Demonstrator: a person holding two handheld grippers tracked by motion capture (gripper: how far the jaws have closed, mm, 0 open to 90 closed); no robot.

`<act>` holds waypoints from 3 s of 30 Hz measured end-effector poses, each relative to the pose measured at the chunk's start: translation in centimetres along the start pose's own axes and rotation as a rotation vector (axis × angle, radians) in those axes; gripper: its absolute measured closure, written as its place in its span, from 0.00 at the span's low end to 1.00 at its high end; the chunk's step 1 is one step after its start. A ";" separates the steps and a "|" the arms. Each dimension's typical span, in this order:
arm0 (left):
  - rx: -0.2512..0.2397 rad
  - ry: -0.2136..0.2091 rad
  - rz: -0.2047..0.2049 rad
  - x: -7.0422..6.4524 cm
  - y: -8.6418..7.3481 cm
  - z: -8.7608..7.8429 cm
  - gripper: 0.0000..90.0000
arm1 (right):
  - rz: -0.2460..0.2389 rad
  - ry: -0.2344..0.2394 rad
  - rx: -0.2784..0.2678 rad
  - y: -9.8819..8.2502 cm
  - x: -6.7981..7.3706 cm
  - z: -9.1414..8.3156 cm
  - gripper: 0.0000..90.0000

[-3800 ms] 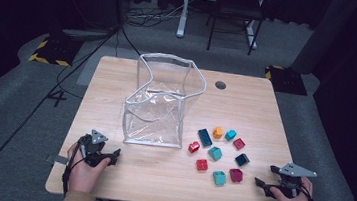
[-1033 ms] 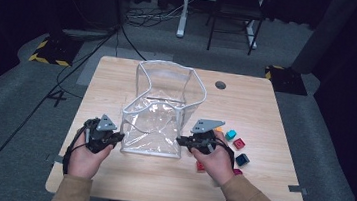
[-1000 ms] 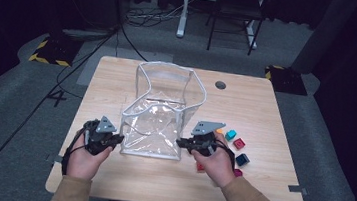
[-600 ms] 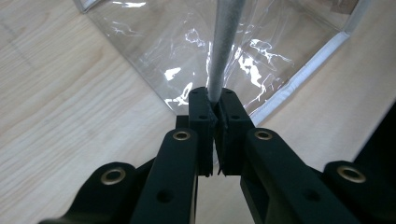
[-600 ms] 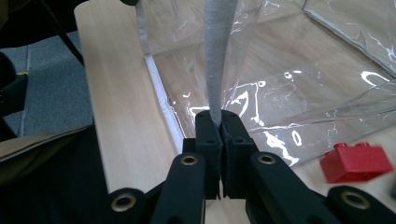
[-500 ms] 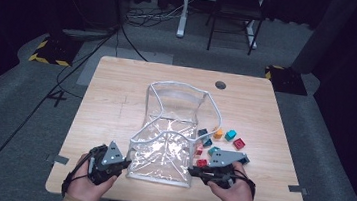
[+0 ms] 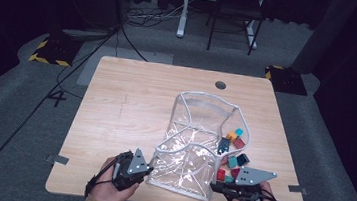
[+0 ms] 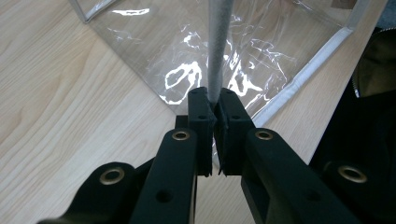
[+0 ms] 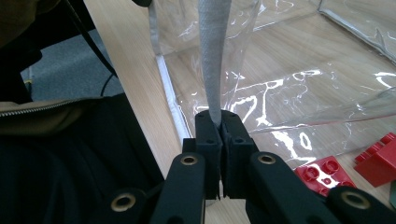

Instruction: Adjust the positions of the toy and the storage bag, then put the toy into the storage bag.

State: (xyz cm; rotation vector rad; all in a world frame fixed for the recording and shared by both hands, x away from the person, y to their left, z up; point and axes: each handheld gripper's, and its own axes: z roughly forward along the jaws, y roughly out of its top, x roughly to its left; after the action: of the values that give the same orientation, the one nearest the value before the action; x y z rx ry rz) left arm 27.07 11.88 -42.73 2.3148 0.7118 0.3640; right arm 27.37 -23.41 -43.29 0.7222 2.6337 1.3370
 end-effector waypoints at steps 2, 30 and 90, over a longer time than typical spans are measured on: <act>0.000 -0.009 0.014 -0.4 0.5 0.4 0.96 | 0.004 -0.012 0.005 -0.3 -0.1 -0.5 0.97; -0.031 0.059 -0.140 4.7 -5.0 1.4 0.33 | 0.087 -0.242 -0.073 -1.7 -6.6 -8.0 0.47; -0.001 0.115 -0.245 7.4 -7.4 4.3 0.18 | 0.212 -0.406 0.027 0.1 -22.5 2.1 0.45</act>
State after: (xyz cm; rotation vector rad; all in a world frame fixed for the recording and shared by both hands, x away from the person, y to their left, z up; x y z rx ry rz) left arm 32.09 18.51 -50.41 2.1869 1.0395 0.3858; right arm 47.85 -32.01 -47.22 1.1652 2.3055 1.0591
